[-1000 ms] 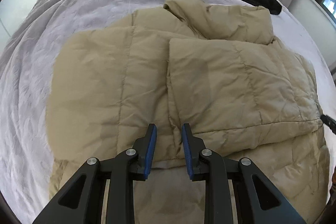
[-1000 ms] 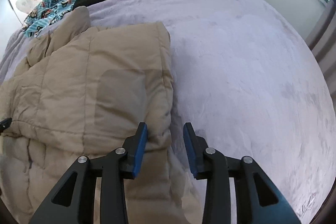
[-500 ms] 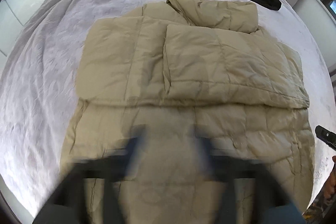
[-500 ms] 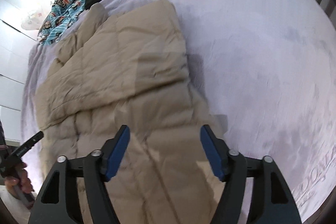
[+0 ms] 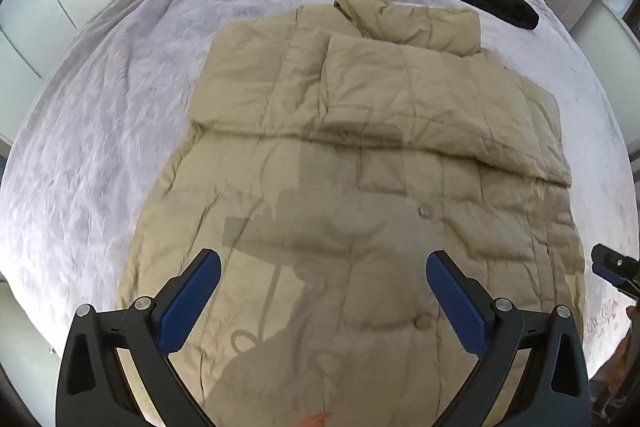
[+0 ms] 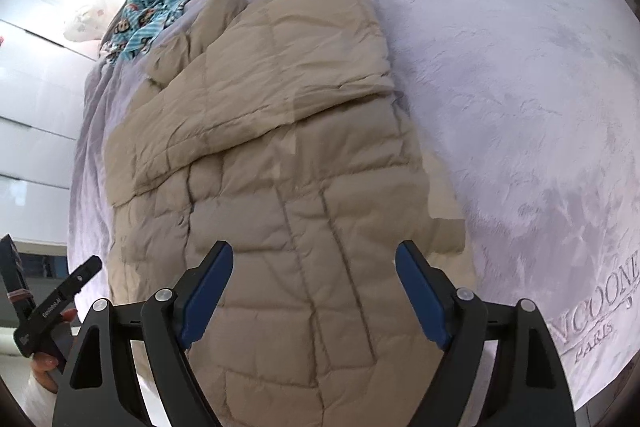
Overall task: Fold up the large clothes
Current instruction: 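Withdraw both tools above the side-folded jacket, then move both tools to the jacket hem and grasp it, then lift the hem with both tools and fold it toward the collar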
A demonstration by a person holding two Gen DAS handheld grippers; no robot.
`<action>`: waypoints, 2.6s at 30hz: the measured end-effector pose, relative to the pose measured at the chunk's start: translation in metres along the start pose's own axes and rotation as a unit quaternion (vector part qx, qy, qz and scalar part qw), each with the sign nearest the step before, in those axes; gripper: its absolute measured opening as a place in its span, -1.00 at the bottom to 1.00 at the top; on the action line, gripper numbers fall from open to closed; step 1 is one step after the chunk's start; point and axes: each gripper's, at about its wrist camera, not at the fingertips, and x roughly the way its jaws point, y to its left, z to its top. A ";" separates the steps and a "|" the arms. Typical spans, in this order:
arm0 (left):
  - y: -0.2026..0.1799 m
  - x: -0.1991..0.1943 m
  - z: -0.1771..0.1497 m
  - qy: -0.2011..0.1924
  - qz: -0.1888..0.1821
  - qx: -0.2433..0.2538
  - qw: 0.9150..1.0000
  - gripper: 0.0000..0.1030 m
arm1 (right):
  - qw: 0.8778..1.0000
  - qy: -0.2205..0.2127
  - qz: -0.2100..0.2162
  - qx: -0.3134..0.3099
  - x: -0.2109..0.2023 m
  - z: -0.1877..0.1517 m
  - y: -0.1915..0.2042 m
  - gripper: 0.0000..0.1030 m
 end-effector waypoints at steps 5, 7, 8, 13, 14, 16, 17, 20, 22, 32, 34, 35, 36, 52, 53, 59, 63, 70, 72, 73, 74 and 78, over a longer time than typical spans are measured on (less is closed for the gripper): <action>0.001 -0.009 -0.019 0.004 0.005 0.007 1.000 1.00 | 1.000 0.007 0.011 -0.002 -0.001 -0.016 0.011 0.99; 0.004 -0.010 -0.025 0.009 0.004 0.009 1.000 1.00 | 1.000 0.012 0.014 0.005 0.002 -0.024 0.014 0.99; 0.006 -0.011 -0.029 0.012 0.003 0.008 1.000 1.00 | 1.000 0.014 0.014 0.008 0.003 -0.028 0.014 0.99; 0.022 -0.008 -0.050 0.033 0.003 0.014 0.999 1.00 | 0.999 0.035 0.011 0.031 0.013 -0.053 0.014 0.99; 0.026 -0.008 -0.055 0.034 0.006 0.015 0.999 1.00 | 0.998 0.043 0.010 0.041 0.015 -0.062 0.013 0.99; 0.036 -0.008 -0.065 0.037 0.005 0.011 0.999 1.00 | 0.997 0.048 0.012 0.054 0.014 -0.074 0.011 0.99; 0.042 -0.008 -0.069 0.038 0.005 0.008 0.999 1.00 | 0.997 0.049 0.010 0.062 0.014 -0.082 0.010 0.99; 0.058 -0.012 -0.082 0.036 0.010 0.009 0.999 1.00 | 0.995 0.047 0.012 0.089 0.012 -0.104 0.005 0.99; 0.067 -0.013 -0.090 0.039 0.012 0.013 0.999 1.00 | 0.993 0.043 0.019 0.109 0.010 -0.118 0.003 0.99; 0.101 -0.011 -0.112 0.055 -0.008 0.001 0.998 1.00 | 0.981 0.024 0.053 0.183 0.004 -0.152 -0.007 0.99; 0.106 -0.010 -0.114 0.058 -0.007 0.000 0.998 1.00 | 0.979 0.022 0.054 0.194 0.004 -0.155 -0.010 0.99; 0.108 -0.009 -0.115 0.060 -0.007 0.000 0.998 1.00 | 0.979 0.024 0.054 0.196 0.005 -0.157 -0.011 0.99; 0.110 -0.008 -0.116 0.061 -0.007 0.000 0.998 1.00 | 0.979 0.025 0.052 0.197 0.006 -0.159 -0.011 0.99; 0.203 -0.001 -0.160 0.107 -0.220 -0.131 0.961 1.00 | 0.953 0.011 0.108 0.283 0.004 -0.195 -0.044 0.99; 0.203 0.005 -0.163 0.115 -0.230 -0.138 0.956 1.00 | 0.952 0.009 0.109 0.287 0.004 -0.196 -0.046 0.99; 0.186 0.030 -0.170 0.130 -0.262 -0.180 0.939 1.00 | 0.941 0.007 0.112 0.321 0.009 -0.199 -0.063 0.99; 0.174 0.041 -0.160 0.125 -0.263 -0.191 0.937 1.00 | 0.932 -0.002 0.122 0.341 0.011 -0.201 -0.073 0.99; 0.162 0.051 -0.135 0.110 -0.267 -0.196 0.937 0.24 | 0.915 -0.024 0.156 0.372 0.022 -0.193 -0.077 0.99; 0.159 0.054 -0.131 0.116 -0.257 -0.183 0.942 -0.46 | 0.915 -0.025 0.166 0.368 0.026 -0.187 -0.073 0.95; 0.159 0.053 -0.130 0.114 -0.253 -0.177 0.944 -0.65 | 0.914 -0.024 0.172 0.366 0.028 -0.185 -0.072 0.82; 0.161 0.050 -0.129 0.107 -0.250 -0.174 0.946 -0.65 | 0.914 -0.022 0.176 0.365 0.029 -0.183 -0.070 0.50; 0.165 0.023 -0.117 0.066 -0.260 -0.160 0.950 -0.78 | 0.917 -0.013 0.160 0.365 0.030 -0.180 -0.066 -0.77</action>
